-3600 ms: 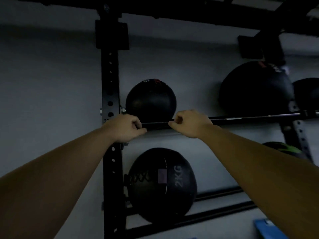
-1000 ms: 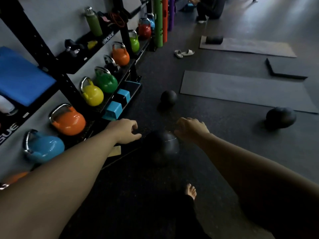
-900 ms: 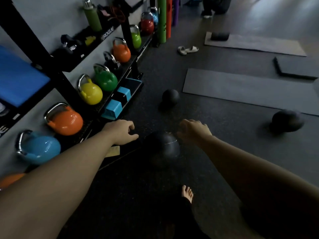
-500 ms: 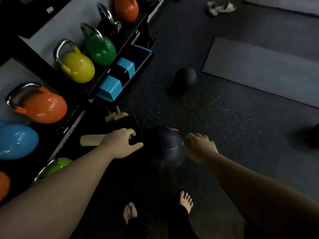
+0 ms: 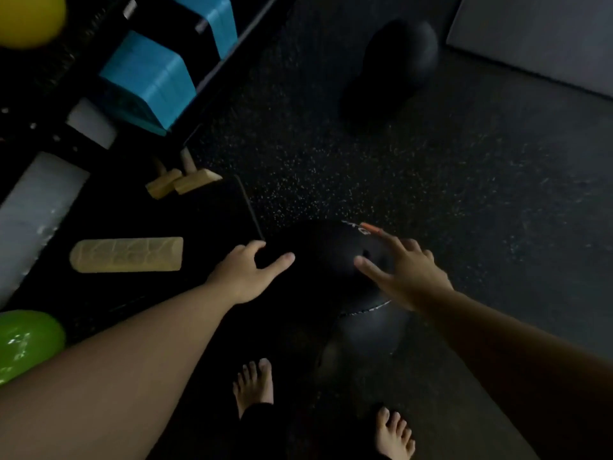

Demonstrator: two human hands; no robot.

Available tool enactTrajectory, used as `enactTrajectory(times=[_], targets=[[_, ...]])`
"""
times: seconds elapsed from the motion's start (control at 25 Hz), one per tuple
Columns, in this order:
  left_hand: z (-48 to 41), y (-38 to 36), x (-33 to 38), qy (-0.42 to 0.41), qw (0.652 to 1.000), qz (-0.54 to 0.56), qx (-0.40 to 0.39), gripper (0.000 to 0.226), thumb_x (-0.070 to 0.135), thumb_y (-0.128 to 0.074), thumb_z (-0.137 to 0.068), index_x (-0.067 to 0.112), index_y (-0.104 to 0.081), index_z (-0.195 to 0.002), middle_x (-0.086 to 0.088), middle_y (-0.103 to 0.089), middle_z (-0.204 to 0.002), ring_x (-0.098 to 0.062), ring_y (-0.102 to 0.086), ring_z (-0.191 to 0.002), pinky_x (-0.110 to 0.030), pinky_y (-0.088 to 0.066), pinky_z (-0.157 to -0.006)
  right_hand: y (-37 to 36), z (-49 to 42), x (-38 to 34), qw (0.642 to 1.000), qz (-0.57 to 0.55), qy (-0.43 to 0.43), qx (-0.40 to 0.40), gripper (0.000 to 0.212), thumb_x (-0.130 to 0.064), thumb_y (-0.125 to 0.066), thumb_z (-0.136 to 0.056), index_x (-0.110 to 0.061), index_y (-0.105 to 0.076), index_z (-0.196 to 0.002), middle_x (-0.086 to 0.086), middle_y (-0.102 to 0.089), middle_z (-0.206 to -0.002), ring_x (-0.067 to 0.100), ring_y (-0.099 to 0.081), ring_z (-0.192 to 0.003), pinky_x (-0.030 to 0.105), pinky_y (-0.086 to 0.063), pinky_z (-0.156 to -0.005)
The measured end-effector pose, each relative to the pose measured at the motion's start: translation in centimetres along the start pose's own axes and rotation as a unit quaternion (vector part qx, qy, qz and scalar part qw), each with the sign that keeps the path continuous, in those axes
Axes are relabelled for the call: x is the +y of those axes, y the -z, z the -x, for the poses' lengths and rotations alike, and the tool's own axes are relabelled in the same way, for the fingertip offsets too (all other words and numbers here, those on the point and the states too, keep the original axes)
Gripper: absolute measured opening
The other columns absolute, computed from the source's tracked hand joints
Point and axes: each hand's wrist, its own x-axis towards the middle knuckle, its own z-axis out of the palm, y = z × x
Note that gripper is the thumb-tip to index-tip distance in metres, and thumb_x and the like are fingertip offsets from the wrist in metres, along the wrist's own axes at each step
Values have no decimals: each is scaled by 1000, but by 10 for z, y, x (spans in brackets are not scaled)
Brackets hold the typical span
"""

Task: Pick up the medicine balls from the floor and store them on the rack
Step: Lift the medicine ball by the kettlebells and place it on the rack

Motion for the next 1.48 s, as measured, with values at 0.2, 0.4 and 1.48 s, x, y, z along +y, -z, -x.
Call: enactTrajectory(times=[0.2,0.4,1.48], targets=[[-52,-40,-15,23,991,133,-5,106,96,-43,-77,35,-35,-164,-7,-39,-167,-34,-44,-149,-51,-38,-118,-42,-41,10,996,-77,-35,13,109,-105,-35,-65,-53,-16,-159,8,-35,-160,40,-35,-145,61,-42,-109],[-59,-39,-23,60,970,230,-40,135,112,-40,-48,42,-37,-163,0,-43,-167,-30,-43,-150,-53,-33,-123,-50,-48,11,990,-137,-42,9,120,-110,-36,-54,-55,-15,-159,5,-30,-164,38,-35,-147,63,-42,-110],[-44,-39,-46,225,814,524,-107,104,92,-57,-76,27,-50,-156,-20,-56,-149,-40,-54,-129,-61,-36,-118,-53,-36,4,949,-298,22,96,118,-105,-55,-48,-55,-36,-153,-8,-39,-157,19,-40,-144,51,-40,-117]])
